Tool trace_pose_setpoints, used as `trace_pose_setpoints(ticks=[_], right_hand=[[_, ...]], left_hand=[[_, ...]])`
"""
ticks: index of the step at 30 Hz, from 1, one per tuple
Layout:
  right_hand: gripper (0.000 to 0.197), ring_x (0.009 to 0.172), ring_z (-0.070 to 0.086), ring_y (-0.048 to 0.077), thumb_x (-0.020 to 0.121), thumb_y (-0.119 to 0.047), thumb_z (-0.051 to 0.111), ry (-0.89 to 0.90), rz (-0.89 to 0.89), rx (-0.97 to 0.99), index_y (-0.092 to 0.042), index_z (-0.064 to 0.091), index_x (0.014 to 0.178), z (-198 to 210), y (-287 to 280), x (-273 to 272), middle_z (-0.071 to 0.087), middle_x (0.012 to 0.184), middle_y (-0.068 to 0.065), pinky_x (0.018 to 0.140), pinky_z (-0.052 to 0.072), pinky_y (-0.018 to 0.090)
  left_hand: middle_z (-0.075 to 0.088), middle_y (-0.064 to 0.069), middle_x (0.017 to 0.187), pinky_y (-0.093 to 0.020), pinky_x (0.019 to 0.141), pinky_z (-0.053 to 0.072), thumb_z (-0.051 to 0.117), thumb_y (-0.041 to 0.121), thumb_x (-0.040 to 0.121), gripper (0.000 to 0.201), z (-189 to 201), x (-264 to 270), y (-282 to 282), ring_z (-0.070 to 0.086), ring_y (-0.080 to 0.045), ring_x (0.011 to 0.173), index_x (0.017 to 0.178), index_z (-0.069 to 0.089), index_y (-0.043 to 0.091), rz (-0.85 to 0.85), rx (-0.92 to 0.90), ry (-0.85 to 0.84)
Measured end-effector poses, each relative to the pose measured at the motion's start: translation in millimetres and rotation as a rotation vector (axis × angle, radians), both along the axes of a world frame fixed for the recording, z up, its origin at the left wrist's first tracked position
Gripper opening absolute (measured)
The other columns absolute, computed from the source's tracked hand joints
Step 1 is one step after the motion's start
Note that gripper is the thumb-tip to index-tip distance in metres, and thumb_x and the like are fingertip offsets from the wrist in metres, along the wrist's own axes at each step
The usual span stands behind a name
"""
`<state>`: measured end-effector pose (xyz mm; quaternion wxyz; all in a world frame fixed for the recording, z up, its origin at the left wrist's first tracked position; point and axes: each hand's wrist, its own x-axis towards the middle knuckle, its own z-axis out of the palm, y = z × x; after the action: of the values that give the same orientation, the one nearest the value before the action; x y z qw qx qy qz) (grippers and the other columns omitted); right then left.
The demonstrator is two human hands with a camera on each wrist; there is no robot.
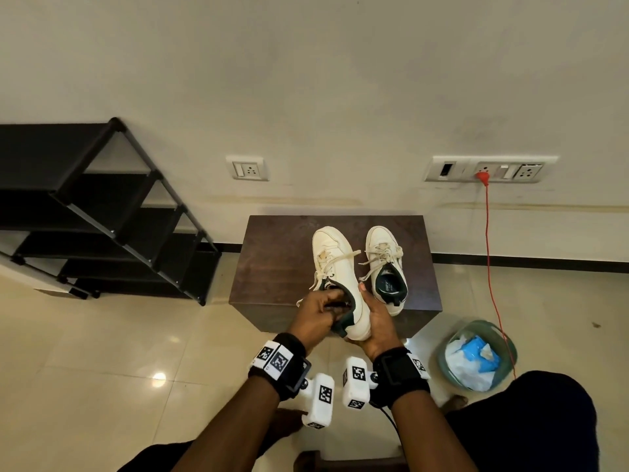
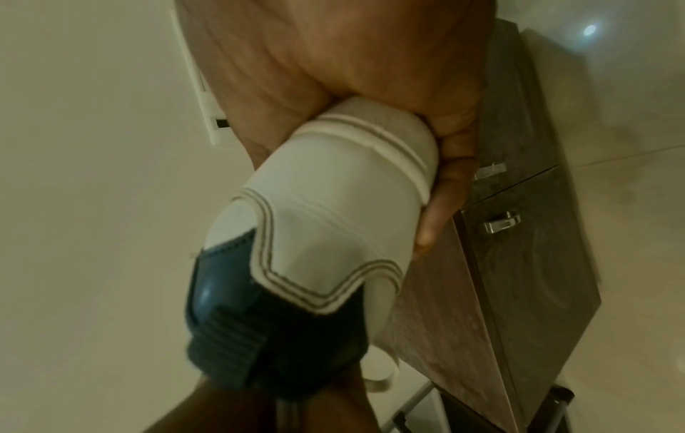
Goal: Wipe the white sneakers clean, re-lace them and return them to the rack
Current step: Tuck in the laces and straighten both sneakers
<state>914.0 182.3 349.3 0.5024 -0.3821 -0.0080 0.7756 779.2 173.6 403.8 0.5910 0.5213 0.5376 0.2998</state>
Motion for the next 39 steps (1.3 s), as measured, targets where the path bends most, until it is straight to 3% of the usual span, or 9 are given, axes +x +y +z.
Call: trace_pose_setpoints(ticks=[2, 5, 10, 15, 22, 25, 28, 35, 39], right_hand=[[0.041, 0.093, 0.073, 0.03, 0.097, -0.039, 0.053, 0.015, 0.023, -0.011, -0.007, 0.074, 0.114, -4, -2, 0, 0.073, 0.109, 0.018, 0.081, 0.06, 0.042], [0.041, 0.094, 0.069, 0.03, 0.098, -0.045, 0.052, -0.058, 0.091, -0.008, -0.015, 0.078, 0.11, -2, -6, 3, 0.071, 0.112, 0.016, 0.081, 0.053, 0.043], [0.057, 0.092, 0.062, 0.035, 0.097, -0.047, 0.056, -0.127, 0.131, 0.008, -0.009, 0.057, 0.138, -6, -5, 5, 0.061, 0.124, 0.024, 0.063, 0.052, 0.039], [0.051, 0.125, 0.057, 0.036, 0.096, -0.044, 0.058, -0.065, 0.132, -0.033, -0.013, 0.06, 0.137, -3, -6, -2, 0.059, 0.139, 0.02, 0.109, 0.037, 0.054], [0.042, 0.104, 0.067, 0.035, 0.099, -0.038, 0.055, -0.138, 0.108, 0.06, -0.012, 0.063, 0.13, 6, -1, 5, 0.069, 0.123, 0.02, 0.091, 0.049, 0.056], [0.036, 0.098, 0.07, 0.032, 0.104, -0.034, 0.046, -0.073, 0.052, 0.081, -0.012, 0.063, 0.128, 10, -1, 6, 0.071, 0.116, 0.018, 0.072, 0.058, 0.045], [0.04, 0.112, 0.067, 0.033, 0.104, -0.034, 0.046, -0.014, 0.021, 0.079, -0.01, 0.065, 0.13, 9, -1, 7, 0.067, 0.127, 0.019, 0.092, 0.054, 0.047], [0.044, 0.113, 0.065, 0.032, 0.103, -0.034, 0.047, -0.076, 0.001, 0.06, -0.011, 0.058, 0.138, 3, -1, 6, 0.066, 0.129, 0.017, 0.087, 0.055, 0.047], [0.037, 0.104, 0.07, 0.031, 0.104, -0.034, 0.046, -0.044, -0.027, 0.061, -0.015, 0.074, 0.117, 7, 1, 5, 0.071, 0.12, 0.016, 0.083, 0.054, 0.045]], left_hand=[[0.072, -0.004, 0.108, -0.026, 0.083, 0.055, 0.049, -0.018, 0.084, 0.039, -2, 1, 1, 0.068, -0.017, 0.1, 0.108, 0.073, 0.001, -0.128, 0.205, 0.213], [0.062, -0.002, 0.098, -0.023, 0.078, 0.041, 0.052, -0.014, 0.079, 0.026, -5, -2, 4, 0.06, -0.025, 0.094, 0.093, 0.069, 0.0, -0.318, 0.323, 0.48], [0.058, -0.022, 0.122, -0.045, 0.098, 0.047, 0.052, 0.002, 0.095, 0.022, 2, -2, 13, 0.057, -0.034, 0.111, 0.116, 0.057, -0.002, -0.516, 0.225, 0.646], [0.059, -0.025, 0.106, -0.046, 0.093, 0.05, 0.046, -0.002, 0.098, 0.013, 21, 9, 21, 0.058, -0.032, 0.098, 0.104, 0.056, -0.006, -0.332, -0.024, 0.49], [0.061, -0.018, 0.11, -0.022, 0.09, 0.052, 0.045, 0.0, 0.091, 0.025, 18, 17, 38, 0.059, -0.039, 0.117, 0.106, 0.065, -0.003, -0.234, -0.168, 0.444], [0.065, -0.029, 0.115, -0.032, 0.089, 0.048, 0.045, -0.001, 0.099, 0.027, 30, 24, 34, 0.06, -0.041, 0.113, 0.111, 0.064, -0.016, -0.18, -0.085, 0.47], [0.063, -0.031, 0.109, -0.04, 0.086, 0.048, 0.046, 0.001, 0.096, 0.022, 30, 26, 28, 0.06, -0.042, 0.105, 0.102, 0.062, -0.013, -0.188, -0.053, 0.458], [0.064, -0.029, 0.113, -0.048, 0.088, 0.054, 0.043, 0.002, 0.09, 0.029, 32, 17, 21, 0.061, -0.042, 0.105, 0.109, 0.063, -0.009, -0.207, -0.098, 0.417], [0.064, -0.024, 0.115, -0.042, 0.085, 0.055, 0.044, -0.001, 0.091, 0.031, 41, 22, 35, 0.062, -0.038, 0.104, 0.113, 0.065, -0.002, -0.221, -0.12, 0.432]])
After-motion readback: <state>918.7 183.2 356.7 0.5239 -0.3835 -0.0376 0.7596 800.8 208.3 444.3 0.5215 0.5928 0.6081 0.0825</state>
